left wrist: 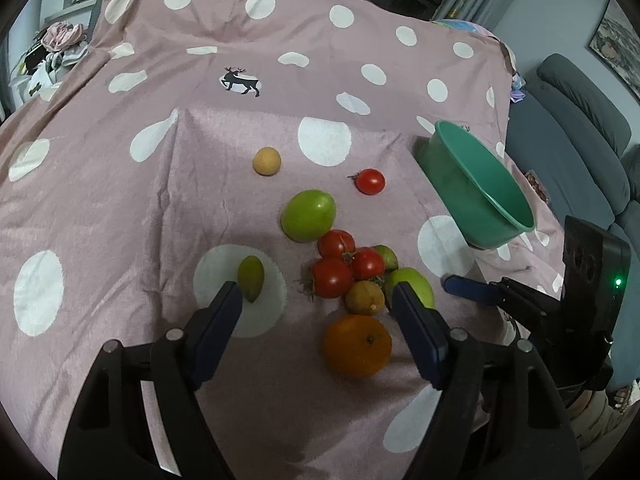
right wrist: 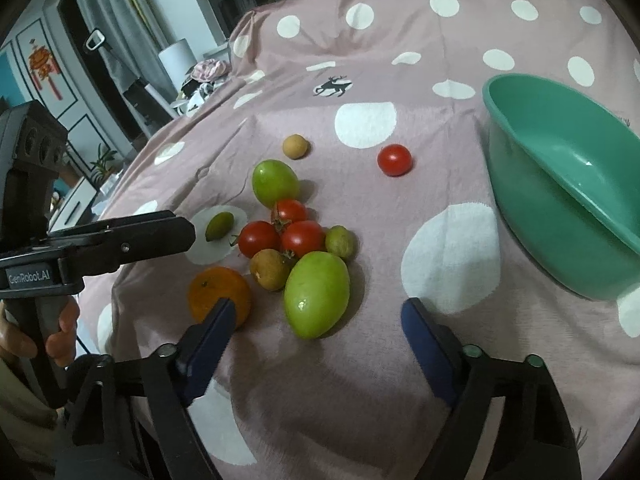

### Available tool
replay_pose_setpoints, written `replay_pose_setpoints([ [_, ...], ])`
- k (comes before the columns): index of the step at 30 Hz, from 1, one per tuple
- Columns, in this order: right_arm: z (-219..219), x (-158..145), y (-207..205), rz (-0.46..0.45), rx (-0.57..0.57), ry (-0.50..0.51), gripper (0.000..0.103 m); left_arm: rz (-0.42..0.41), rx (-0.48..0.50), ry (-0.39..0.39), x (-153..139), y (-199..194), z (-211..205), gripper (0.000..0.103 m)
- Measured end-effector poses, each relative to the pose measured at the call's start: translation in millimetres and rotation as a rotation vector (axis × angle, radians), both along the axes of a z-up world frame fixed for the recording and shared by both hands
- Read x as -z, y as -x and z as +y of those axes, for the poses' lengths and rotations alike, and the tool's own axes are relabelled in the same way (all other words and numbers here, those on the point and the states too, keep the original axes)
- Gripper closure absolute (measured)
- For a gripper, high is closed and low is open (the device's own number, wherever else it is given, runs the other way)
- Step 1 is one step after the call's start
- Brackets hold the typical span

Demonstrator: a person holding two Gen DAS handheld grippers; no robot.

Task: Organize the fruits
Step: 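Close the right tool on the large green lime and lift it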

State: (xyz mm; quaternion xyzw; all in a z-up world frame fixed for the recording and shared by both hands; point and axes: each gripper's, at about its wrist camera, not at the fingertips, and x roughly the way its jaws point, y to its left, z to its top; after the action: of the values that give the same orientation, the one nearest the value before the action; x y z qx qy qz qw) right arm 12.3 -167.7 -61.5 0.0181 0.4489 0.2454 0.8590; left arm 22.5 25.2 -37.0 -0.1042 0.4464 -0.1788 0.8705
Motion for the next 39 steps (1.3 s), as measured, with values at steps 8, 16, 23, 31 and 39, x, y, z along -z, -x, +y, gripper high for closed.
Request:
replay_pose_setpoints([
  [8,3.7,2.9,-7.7,0.01,0.006,0.018,0.03,-0.046,0.011,-0.082,-2.9,-31.5,-12.4,0.027],
  [16,12.5,2.0,-14.9,0.019,-0.028,0.049,0.041,-0.023,0.045,-0.144,12.3,-58.9,-26.7,0.037],
  [23,20.5,9.2,-24.3,0.039,-0.057,0.072,0.041,-0.006,0.06,-0.147,20.3,-71.9,-33.6,0.041],
  [31,23.6,11.1,-27.1,0.046,-0.083,0.064,0.041,0.034,0.053,-0.136,32.5,-83.0,-31.2,0.053],
  [39,14.0,10.5,-30.3,0.077,-0.067,0.04,0.058,0.053,0.072,-0.087,36.9,-87.3,-30.3,0.061],
])
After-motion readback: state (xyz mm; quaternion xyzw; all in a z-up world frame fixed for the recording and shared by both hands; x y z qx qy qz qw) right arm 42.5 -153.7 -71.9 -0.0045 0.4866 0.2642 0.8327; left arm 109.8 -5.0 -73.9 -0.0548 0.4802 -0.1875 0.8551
